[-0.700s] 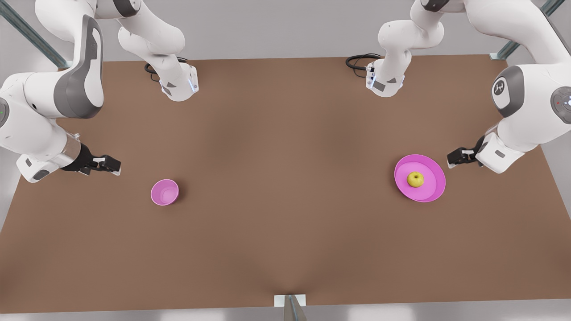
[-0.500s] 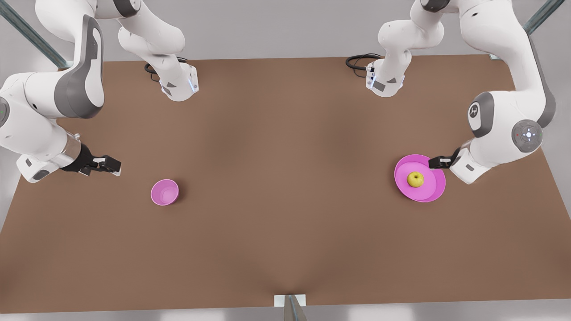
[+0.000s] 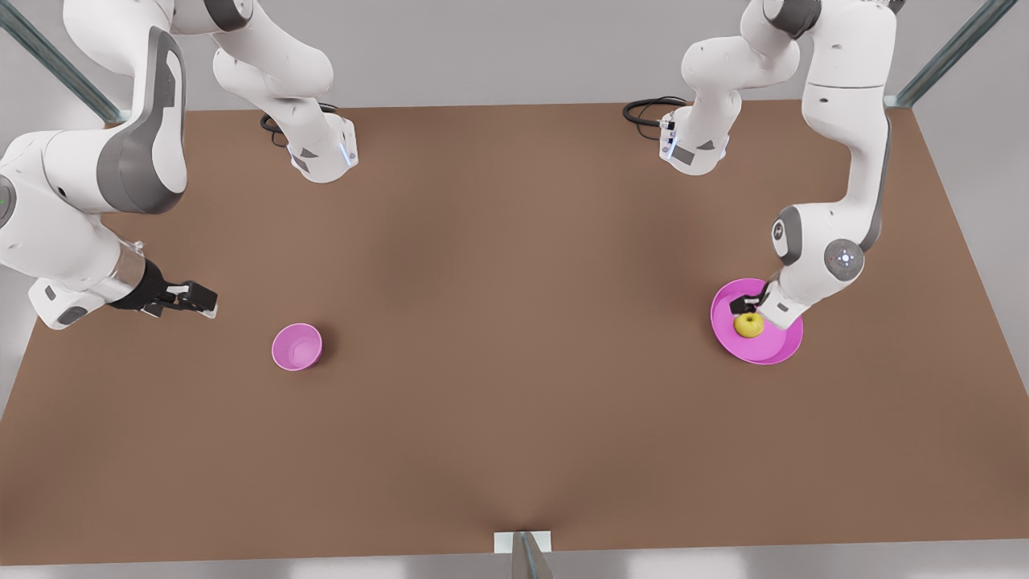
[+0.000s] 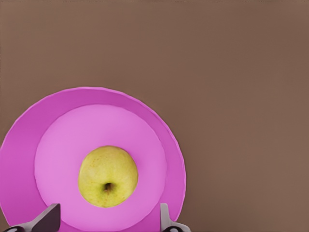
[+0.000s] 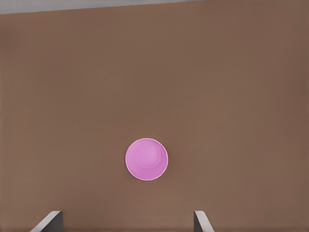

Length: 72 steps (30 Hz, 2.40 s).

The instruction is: Use the left arm to pick up the apple from the plate, transfer it to the gripper of the right arm, and then use the right arm to place it into the bowl

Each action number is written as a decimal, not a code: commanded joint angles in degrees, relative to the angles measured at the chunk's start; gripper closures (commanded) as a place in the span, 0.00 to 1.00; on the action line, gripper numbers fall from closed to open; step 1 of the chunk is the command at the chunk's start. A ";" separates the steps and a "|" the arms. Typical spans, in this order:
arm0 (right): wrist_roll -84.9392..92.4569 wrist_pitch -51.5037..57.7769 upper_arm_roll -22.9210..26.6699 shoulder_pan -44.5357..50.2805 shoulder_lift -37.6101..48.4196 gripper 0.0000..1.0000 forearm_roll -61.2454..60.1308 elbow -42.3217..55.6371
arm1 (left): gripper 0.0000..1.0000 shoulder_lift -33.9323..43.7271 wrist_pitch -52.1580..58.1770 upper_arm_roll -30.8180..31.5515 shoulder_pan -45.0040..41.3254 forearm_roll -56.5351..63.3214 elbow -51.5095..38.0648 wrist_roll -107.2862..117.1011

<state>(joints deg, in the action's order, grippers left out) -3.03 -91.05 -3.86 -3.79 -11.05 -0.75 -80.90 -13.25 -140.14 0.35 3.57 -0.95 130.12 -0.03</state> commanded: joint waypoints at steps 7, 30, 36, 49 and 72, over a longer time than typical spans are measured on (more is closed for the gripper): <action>-0.14 0.08 -0.01 0.01 0.06 0.00 -0.04 -0.04 | 0.00 -2.39 -13.67 0.00 1.53 0.07 3.39 -1.99; -0.58 0.79 -0.01 -0.08 0.06 0.00 -0.04 -0.31 | 0.21 -8.90 -18.59 0.00 1.97 0.07 2.95 -2.08; -0.58 0.79 0.08 -0.25 0.06 0.00 -0.04 -0.39 | 0.22 -9.95 -18.59 0.00 1.97 0.07 2.95 -2.08; -0.49 0.79 0.08 -0.34 0.06 0.00 -0.04 -0.40 | 0.30 -2.57 -0.85 3.51 1.62 -0.37 -4.95 -3.66; 46.70 -29.89 -19.69 -5.97 -26.39 0.00 -83.01 -13.75 | 0.32 -37.72 5.93 24.87 -20.44 -96.00 -56.46 -129.16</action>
<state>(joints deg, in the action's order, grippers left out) 14.46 -121.76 -23.50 -9.78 -37.44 -81.01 -94.69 -49.70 -133.25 24.55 -16.66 -92.92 75.10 -62.40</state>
